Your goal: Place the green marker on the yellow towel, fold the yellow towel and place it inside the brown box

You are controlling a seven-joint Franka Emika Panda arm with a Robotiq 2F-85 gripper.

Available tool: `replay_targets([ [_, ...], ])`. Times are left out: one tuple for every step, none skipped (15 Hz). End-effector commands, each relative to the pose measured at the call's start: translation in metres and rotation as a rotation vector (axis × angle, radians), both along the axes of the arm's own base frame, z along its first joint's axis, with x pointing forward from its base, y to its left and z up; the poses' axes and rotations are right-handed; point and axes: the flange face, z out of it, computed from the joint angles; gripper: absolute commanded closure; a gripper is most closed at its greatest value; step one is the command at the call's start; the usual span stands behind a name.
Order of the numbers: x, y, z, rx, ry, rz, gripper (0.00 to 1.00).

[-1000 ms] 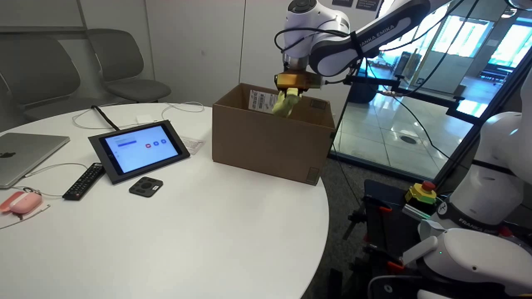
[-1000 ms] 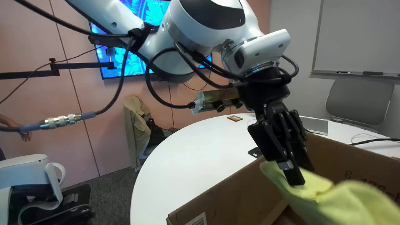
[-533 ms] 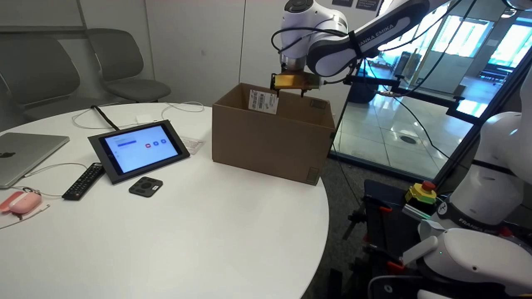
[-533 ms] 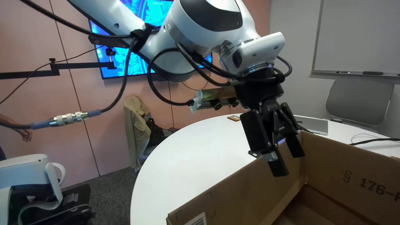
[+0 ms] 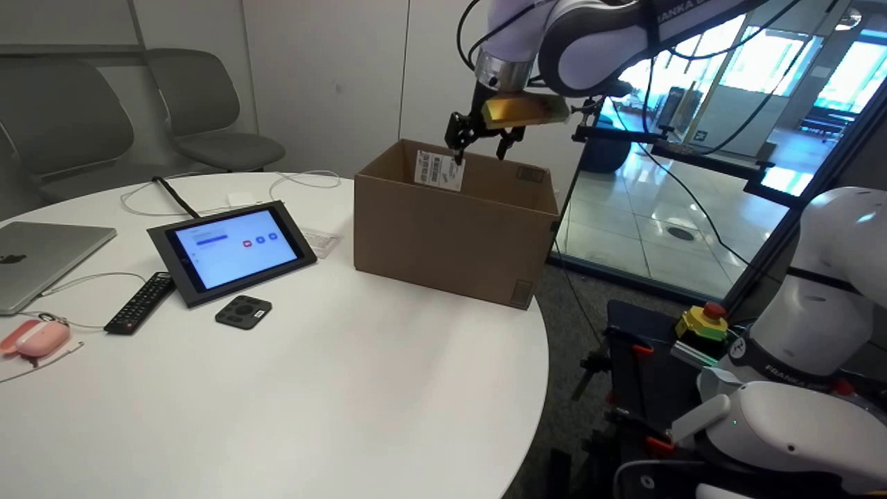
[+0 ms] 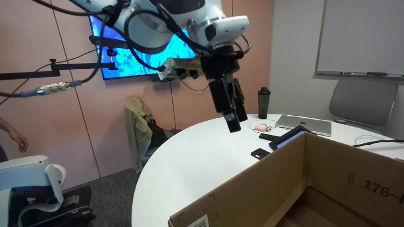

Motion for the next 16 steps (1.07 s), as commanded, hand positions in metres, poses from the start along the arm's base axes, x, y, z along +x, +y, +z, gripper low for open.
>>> replay_targets([
  [-0.044,0.017,0.046,0.092,0.054,0.180,0.00],
  [-0.053,0.020,0.058,0.121,0.070,0.227,0.00],
  [-0.063,0.023,0.070,0.147,0.087,0.275,0.00],
  [-0.073,0.028,0.080,0.174,0.108,0.321,0.00],
  [-0.082,0.032,0.090,0.198,0.134,0.366,0.00],
  [-0.091,0.035,0.099,0.223,0.160,0.411,0.00],
  [-0.098,0.039,0.109,0.248,0.190,0.456,0.00],
  [-0.107,0.043,0.115,0.272,0.218,0.498,0.00],
  [-0.113,0.045,0.122,0.296,0.248,0.541,0.00],
  [-0.119,0.047,0.127,0.321,0.276,0.583,0.00],
  [-0.125,0.049,0.132,0.343,0.305,0.626,0.00],
  [-0.131,0.051,0.136,0.366,0.327,0.669,0.00],
  [-0.135,0.052,0.140,0.388,0.355,0.712,0.00],
  [-0.139,0.055,0.142,0.412,0.380,0.754,0.00],
  [-0.141,0.056,0.145,0.428,0.406,0.785,0.00],
  [-0.144,0.059,0.147,0.444,0.425,0.808,0.00],
])
